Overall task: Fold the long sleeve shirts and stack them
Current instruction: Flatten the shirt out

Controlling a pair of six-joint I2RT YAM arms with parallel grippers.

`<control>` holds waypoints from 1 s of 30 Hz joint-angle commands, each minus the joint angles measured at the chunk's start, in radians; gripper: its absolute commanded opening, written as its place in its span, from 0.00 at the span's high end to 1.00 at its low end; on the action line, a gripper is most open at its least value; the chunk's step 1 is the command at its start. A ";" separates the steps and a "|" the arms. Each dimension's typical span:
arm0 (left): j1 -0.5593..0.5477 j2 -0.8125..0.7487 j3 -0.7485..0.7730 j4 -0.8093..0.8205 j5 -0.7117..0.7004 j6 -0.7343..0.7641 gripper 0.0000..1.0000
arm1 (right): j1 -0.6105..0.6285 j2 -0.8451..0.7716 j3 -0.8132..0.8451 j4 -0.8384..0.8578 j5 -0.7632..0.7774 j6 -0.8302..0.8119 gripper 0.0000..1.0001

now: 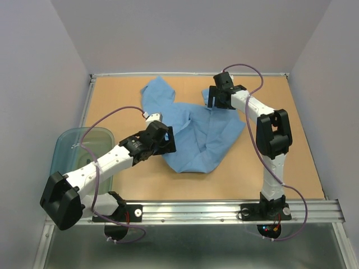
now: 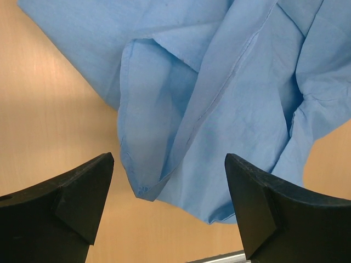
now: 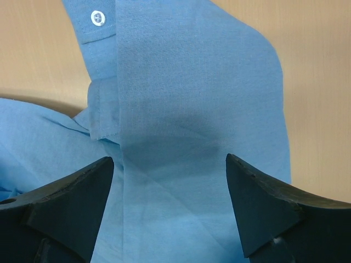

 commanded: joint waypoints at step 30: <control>-0.014 -0.086 -0.080 0.076 0.012 -0.096 1.00 | 0.023 0.002 -0.010 0.050 -0.005 0.155 0.38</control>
